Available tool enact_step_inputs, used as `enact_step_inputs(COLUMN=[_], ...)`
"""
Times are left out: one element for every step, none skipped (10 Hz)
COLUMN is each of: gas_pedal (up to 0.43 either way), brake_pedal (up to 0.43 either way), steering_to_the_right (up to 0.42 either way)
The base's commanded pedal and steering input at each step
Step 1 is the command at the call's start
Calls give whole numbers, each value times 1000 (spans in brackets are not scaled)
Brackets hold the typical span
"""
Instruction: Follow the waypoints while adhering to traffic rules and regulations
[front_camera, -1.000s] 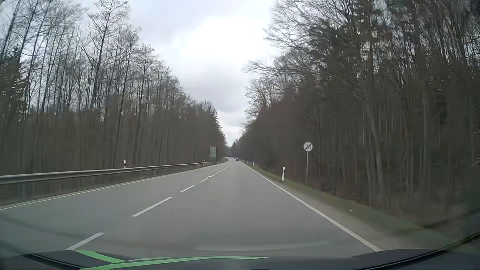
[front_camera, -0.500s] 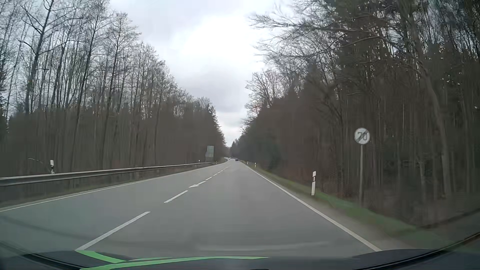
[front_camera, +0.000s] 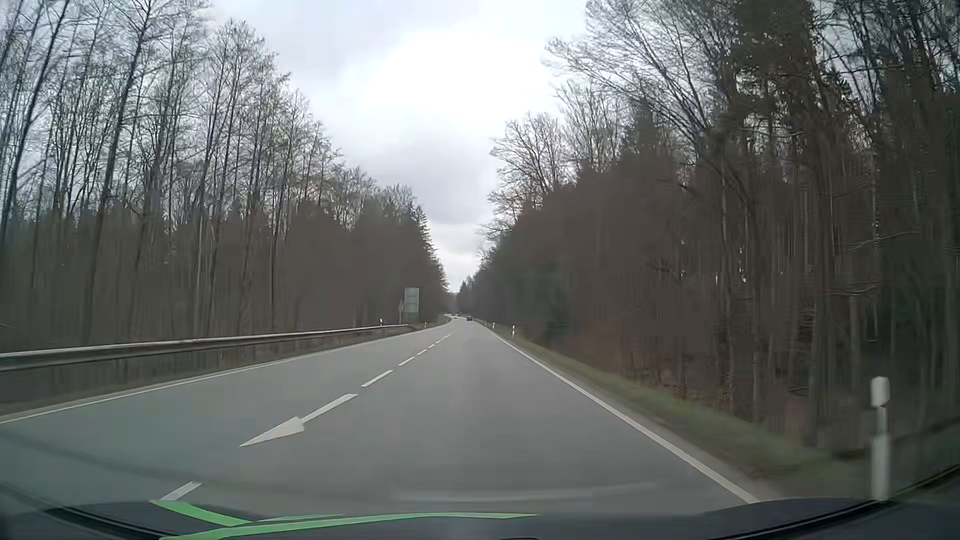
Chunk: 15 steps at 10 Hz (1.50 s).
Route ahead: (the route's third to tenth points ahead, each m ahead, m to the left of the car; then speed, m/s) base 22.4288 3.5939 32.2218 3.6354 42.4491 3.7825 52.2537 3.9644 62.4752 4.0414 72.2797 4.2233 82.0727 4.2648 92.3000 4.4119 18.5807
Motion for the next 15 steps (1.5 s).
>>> enact_step_inputs(gas_pedal=[130,130,130,130,130,130,130,130,130,130,130,130,130,130,130], brake_pedal=[0,0,0,0,0,0,0,0,0,0,0,0,0,0,0], steering_to_the_right=[5,5,5,5,5,4,4,3,3,2,2,2,1,1,1])
